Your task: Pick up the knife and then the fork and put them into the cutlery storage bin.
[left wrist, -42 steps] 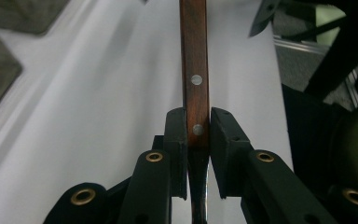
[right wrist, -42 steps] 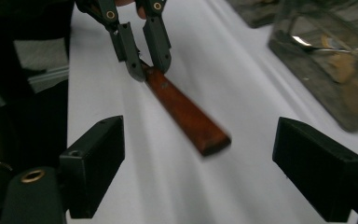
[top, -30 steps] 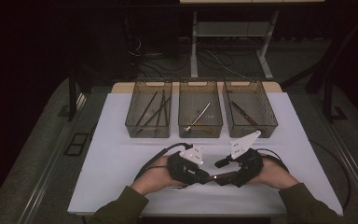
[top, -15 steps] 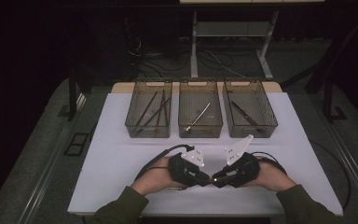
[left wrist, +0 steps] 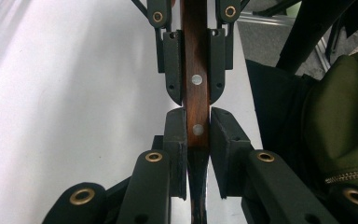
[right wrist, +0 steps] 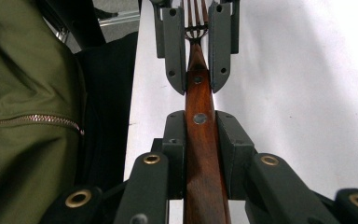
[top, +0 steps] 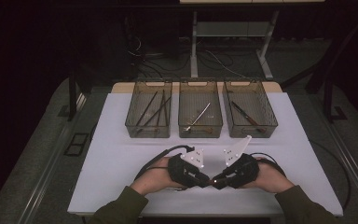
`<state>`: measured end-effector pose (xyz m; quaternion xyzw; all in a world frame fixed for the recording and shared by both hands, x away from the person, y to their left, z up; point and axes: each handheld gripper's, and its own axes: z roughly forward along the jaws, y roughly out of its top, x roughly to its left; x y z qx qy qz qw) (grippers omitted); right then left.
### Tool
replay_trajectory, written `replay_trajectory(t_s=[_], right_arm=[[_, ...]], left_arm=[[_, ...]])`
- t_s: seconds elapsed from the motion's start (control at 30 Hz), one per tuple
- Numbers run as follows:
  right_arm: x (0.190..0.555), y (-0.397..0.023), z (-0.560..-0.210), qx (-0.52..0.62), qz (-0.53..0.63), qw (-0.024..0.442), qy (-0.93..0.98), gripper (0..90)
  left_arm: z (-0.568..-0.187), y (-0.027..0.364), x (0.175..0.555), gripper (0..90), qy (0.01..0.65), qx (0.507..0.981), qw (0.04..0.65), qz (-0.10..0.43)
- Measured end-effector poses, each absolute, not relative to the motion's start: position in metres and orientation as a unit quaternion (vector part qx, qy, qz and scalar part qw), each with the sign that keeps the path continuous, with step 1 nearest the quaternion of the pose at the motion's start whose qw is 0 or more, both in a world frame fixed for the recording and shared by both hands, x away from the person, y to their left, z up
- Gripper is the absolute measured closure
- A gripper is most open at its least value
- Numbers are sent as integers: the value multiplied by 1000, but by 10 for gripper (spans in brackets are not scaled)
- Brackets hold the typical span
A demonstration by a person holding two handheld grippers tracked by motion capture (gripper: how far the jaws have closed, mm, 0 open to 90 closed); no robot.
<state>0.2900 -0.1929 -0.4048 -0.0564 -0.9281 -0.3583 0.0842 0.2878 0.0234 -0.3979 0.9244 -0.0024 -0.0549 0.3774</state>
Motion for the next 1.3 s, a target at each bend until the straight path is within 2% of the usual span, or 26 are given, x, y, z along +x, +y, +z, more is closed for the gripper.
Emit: replay_trajectory(t_s=[0.3,0.5,0.63,0.87,1.3], right_arm=[[291,-194,-405,-65,-371,86,-922,747],[294,-201,-403,-80,-383,85,-916,747],[297,-206,-403,-96,-385,74,-915,747],[302,-220,-400,-129,-390,54,-910,747],[311,-238,-400,-188,-402,38,-895,746]], left_arm=[[-398,27,290,762,2,919,390,-56],[-398,36,292,566,21,907,418,-36],[-400,51,294,465,61,890,450,-30],[-407,91,298,379,148,866,477,4],[-432,137,288,220,263,841,468,64]])
